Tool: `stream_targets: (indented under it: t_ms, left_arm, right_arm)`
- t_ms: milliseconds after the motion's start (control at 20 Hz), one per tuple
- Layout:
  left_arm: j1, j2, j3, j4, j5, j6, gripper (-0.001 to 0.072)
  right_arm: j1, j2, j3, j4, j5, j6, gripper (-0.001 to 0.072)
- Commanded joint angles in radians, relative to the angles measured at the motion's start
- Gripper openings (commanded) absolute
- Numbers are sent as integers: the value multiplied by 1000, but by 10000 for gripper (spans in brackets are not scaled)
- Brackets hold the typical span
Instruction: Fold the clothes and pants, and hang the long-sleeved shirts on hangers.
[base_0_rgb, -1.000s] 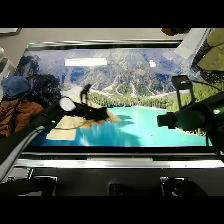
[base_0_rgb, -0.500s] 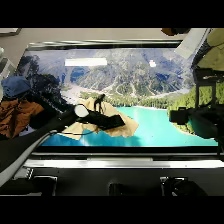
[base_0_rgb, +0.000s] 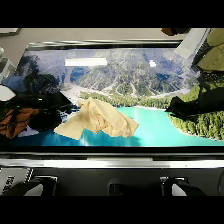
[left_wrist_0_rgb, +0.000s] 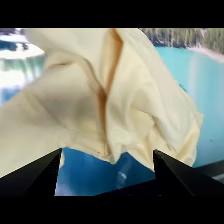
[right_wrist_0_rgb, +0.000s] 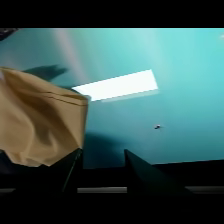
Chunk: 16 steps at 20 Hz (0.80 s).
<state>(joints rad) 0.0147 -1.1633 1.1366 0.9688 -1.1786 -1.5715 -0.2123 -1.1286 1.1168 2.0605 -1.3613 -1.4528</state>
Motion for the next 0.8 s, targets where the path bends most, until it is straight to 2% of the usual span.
stream_targets:
  t_ms: [0, 50, 250, 450, 700, 750]
  left_arm:
    - [158, 50, -1, 34, -45, 2, 661]
    - [176, 50, -1, 35, -45, 2, 661]
    - [193, 50, -1, 34, -44, 1, 660]
    - [194, 48, -1, 34, -35, 2, 659]
    - [216, 48, -5, 41, -62, -71, 660]
    - [234, 51, -16, 61, -78, -71, 660]
  right_arm:
    - [-88, -152, -84, 341, 6, -274, 423]
    - [-50, -190, -113, 341, 22, -300, 476]
    - [103, -306, -159, 342, 164, -340, 476]
    - [194, -399, -159, 338, 192, -343, 474]
    - [253, -441, -159, 337, 272, -313, 463]
    - [268, -444, -159, 335, 287, -311, 411]
